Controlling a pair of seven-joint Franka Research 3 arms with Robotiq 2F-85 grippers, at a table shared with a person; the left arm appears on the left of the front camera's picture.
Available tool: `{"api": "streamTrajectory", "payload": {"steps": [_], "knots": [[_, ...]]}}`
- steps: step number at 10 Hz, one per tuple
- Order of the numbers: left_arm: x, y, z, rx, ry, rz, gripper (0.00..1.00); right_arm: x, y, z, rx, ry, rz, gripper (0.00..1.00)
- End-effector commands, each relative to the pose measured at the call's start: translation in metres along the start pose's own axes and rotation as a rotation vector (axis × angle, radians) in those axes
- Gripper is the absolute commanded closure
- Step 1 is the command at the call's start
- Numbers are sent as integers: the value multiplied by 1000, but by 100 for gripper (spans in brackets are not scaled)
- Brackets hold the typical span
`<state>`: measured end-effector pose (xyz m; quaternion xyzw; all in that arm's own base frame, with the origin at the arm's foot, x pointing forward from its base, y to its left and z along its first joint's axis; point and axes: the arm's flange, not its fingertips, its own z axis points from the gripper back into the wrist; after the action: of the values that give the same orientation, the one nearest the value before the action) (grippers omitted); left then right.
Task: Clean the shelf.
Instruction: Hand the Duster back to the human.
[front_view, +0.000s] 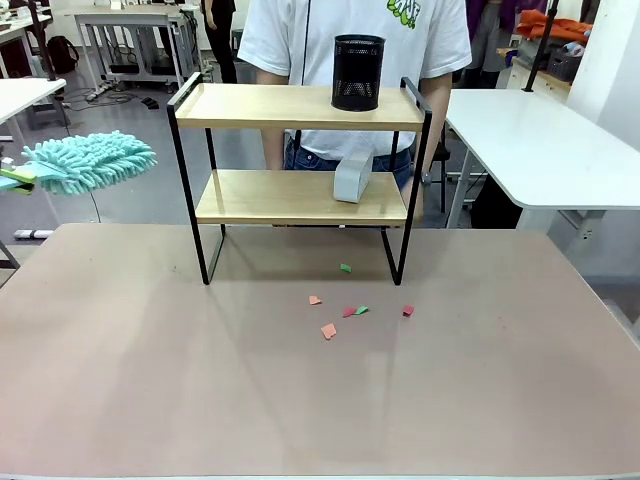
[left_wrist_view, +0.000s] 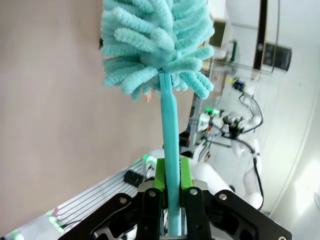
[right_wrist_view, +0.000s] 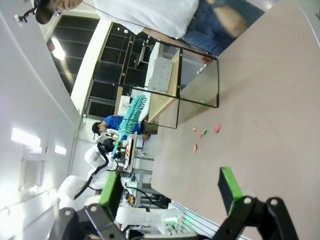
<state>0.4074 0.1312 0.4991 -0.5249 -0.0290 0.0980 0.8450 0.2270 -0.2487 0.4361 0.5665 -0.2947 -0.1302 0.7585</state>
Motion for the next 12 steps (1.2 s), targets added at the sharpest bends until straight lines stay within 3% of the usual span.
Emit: {"api": "streamTrajectory", "payload": {"steps": [1,3,5,6,8,9,10,11,12], "knots": [[-42,-37,48,-42,137,-280,88,17,41,-19,14,146,154,0],[-101,-65,106,-142,103,-537,88,29,79,-60,84,275,244,0],[-125,-73,106,-108,353,-751,88,16,102,-100,219,596,296,0],[-124,-83,87,-44,551,-853,88,3,119,-123,235,704,330,0],[-106,-119,10,73,956,-924,88,-49,148,-158,182,715,535,0],[-99,-132,-25,135,1052,-953,88,-71,145,-164,156,750,575,0],[-88,-144,-58,166,1010,-817,88,-26,144,-156,222,747,391,0],[-117,-121,-34,32,858,-852,88,-26,144,-156,222,747,391,0],[-117,-121,-34,32,858,-852,88,-26,144,-156,222,747,391,0]]}}
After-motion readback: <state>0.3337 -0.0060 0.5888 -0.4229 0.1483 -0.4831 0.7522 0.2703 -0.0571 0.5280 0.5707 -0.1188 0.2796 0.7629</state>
